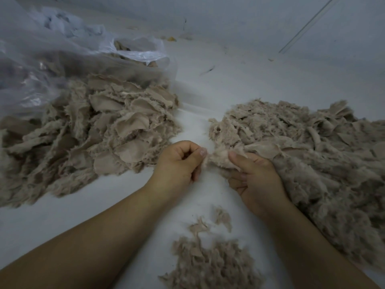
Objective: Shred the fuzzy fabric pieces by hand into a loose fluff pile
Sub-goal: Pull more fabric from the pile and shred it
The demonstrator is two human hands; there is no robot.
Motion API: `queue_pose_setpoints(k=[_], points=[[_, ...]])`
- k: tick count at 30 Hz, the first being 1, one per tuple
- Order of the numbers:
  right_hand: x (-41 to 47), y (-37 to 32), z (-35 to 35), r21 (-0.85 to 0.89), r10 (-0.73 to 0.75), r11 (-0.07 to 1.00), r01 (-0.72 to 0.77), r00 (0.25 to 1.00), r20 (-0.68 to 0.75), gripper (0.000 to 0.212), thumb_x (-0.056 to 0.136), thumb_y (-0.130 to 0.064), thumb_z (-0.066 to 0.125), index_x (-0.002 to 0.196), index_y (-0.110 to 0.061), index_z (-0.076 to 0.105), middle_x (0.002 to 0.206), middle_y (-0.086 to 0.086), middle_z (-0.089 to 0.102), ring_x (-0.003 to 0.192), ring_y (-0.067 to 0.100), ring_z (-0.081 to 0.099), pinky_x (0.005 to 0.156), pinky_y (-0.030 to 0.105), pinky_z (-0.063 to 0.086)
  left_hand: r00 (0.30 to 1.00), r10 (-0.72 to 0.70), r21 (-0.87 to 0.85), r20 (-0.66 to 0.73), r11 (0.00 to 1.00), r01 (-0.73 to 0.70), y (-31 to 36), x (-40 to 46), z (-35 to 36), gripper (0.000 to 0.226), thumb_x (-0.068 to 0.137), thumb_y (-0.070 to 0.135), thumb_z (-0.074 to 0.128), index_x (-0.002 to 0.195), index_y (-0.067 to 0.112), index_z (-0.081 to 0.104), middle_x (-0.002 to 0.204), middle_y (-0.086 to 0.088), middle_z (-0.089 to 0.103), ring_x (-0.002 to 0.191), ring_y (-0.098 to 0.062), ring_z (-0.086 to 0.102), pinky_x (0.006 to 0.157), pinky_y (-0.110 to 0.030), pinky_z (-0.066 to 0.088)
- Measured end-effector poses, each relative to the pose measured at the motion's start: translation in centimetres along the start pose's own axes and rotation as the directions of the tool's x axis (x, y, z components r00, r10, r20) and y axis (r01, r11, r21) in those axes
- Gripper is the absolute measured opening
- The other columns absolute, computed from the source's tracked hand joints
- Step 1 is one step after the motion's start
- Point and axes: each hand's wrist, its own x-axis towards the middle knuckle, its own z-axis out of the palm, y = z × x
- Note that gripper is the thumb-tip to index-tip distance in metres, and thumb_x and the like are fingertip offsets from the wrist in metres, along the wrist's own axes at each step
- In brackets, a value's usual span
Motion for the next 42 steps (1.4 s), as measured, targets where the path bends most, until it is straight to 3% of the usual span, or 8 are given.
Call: queue_pose_setpoints(k=[3,5,8,11,14,26,32,42], points=[[0.0,0.0,0.2,0.065,-0.013,0.998,0.015,1.000,-0.023,0.025,0.095,-0.007,0.055,0.071,-0.003,0.061,0.053,0.000,0.058,0.032,0.001,0.039,0.032,0.014,0.028,0.952,0.004,0.080,0.306,0.996,-0.030,0.3,-0.2,-1.0,0.034,0.090,0.006,0.065,0.061,0.025,0.067,0.052,-0.002,0.057,0.043,-0.012,0.044,0.045,-0.019,0.036],[0.1,0.1,0.1,0.082,-0.022,0.996,0.026,0.999,-0.041,0.035,0.097,-0.009,0.054,0.062,-0.010,0.060,0.045,-0.006,0.050,0.032,0.000,0.035,0.032,0.014,0.028,0.784,-0.053,0.240,0.618,0.963,-0.124,1.1,-0.2,-1.8,0.027,0.086,0.012,0.069,0.067,0.030,0.070,0.062,0.005,0.063,0.054,-0.014,0.052,0.055,-0.025,0.041],[0.1,0.2,-0.2,0.074,-0.024,0.997,0.027,0.999,-0.036,0.032,0.095,-0.014,0.058,0.064,-0.010,0.063,0.046,-0.007,0.047,0.034,0.001,0.030,0.033,0.016,0.027,0.647,-0.111,0.271,0.754,0.950,-0.153,1.7,-0.1,-2.6,0.014,0.084,0.009,0.073,0.075,0.021,0.072,0.072,0.009,0.064,0.066,-0.008,0.056,0.066,-0.024,0.044],[0.1,0.4,-0.3,-0.026,-0.039,0.999,0.039,0.999,0.003,0.033,0.084,-0.024,0.066,0.078,0.007,0.056,0.047,-0.002,0.035,0.037,0.005,0.027,0.037,0.020,0.025,0.772,-0.058,0.236,0.633,0.964,-0.121,1.4,-0.1,-2.4,0.024,0.080,0.029,0.078,0.074,0.007,0.070,0.074,-0.013,0.063,0.064,-0.024,0.055,0.060,-0.037,0.045],[-0.1,0.5,-0.2,-0.146,-0.088,0.985,0.094,0.995,0.047,0.053,0.084,-0.030,0.065,0.093,0.022,0.055,0.053,0.004,0.029,0.042,0.011,0.023,0.044,0.026,0.020,0.954,-0.166,0.175,0.248,0.977,0.125,0.7,0.2,-0.5,0.047,0.070,0.053,0.077,0.070,0.010,0.059,0.061,-0.016,0.060,0.041,-0.019,0.053,0.039,-0.023,0.042],[-0.1,0.3,0.0,-0.046,-0.044,0.998,0.044,0.999,-0.009,0.031,0.089,-0.027,0.059,0.070,-0.003,0.063,0.049,0.003,0.034,0.040,0.009,0.026,0.039,0.021,0.023,0.903,-0.248,0.218,0.351,0.959,0.178,0.8,0.4,-0.5,0.012,0.085,-0.002,0.070,0.083,-0.007,0.059,0.061,-0.014,0.064,0.043,-0.017,0.057,0.040,-0.022,0.046],[-0.1,0.3,-0.3,-0.138,-0.069,0.987,0.077,0.996,0.061,0.041,0.094,-0.030,0.053,0.097,0.010,0.060,0.060,0.005,0.029,0.045,0.010,0.023,0.046,0.027,0.015,0.925,-0.228,0.056,0.304,0.974,0.221,1.1,0.7,-0.3,0.027,0.085,0.028,0.073,0.081,0.005,0.059,0.062,-0.009,0.061,0.051,-0.021,0.057,0.038,-0.025,0.045],[-0.3,0.3,-0.3,-0.226,-0.069,0.969,0.099,0.988,0.140,0.034,0.079,-0.031,0.066,0.092,0.000,0.065,0.058,0.005,0.032,0.047,0.010,0.023,0.041,0.020,0.022,0.987,-0.127,-0.022,0.099,0.991,0.129,0.0,0.2,0.3,0.028,0.094,0.012,0.062,0.066,0.014,0.058,0.052,-0.010,0.055,0.037,-0.016,0.048,0.034,-0.020,0.036]])
